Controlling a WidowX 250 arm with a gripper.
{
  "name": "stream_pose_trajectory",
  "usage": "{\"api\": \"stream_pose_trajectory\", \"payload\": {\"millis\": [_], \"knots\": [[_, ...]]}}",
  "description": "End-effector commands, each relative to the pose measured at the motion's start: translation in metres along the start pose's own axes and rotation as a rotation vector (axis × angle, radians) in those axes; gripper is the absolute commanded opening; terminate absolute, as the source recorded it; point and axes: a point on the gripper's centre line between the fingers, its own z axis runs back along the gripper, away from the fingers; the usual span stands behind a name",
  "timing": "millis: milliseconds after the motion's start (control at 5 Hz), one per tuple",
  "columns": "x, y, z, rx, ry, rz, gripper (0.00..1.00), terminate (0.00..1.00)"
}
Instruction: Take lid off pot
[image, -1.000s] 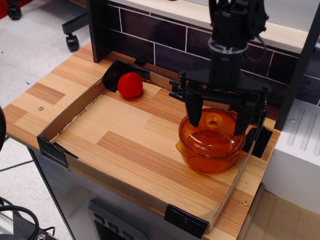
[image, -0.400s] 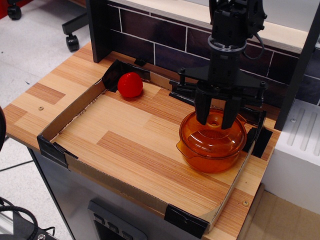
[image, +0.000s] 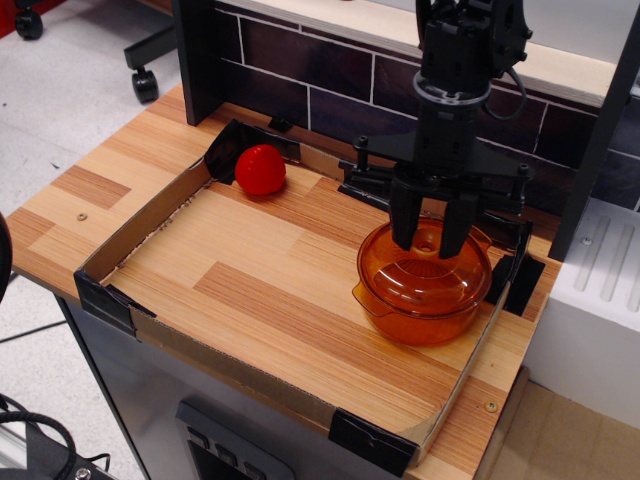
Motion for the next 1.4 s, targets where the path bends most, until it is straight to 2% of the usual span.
{"api": "stream_pose_trajectory", "payload": {"millis": [0, 200, 400, 800, 1200], "knots": [[-0.002, 0.006, 0.052, -0.069, -0.023, 0.002, 0.0, 0.0], [-0.005, 0.017, 0.085, -0.141, -0.031, 0.011, 0.0, 0.0], [-0.008, 0.039, 0.099, -0.151, -0.046, 0.009, 0.0, 0.0], [-0.004, 0.087, 0.076, -0.108, -0.032, -0.002, 0.0, 0.0], [0.01, 0.105, 0.043, -0.032, -0.023, -0.001, 0.0, 0.0]]}}
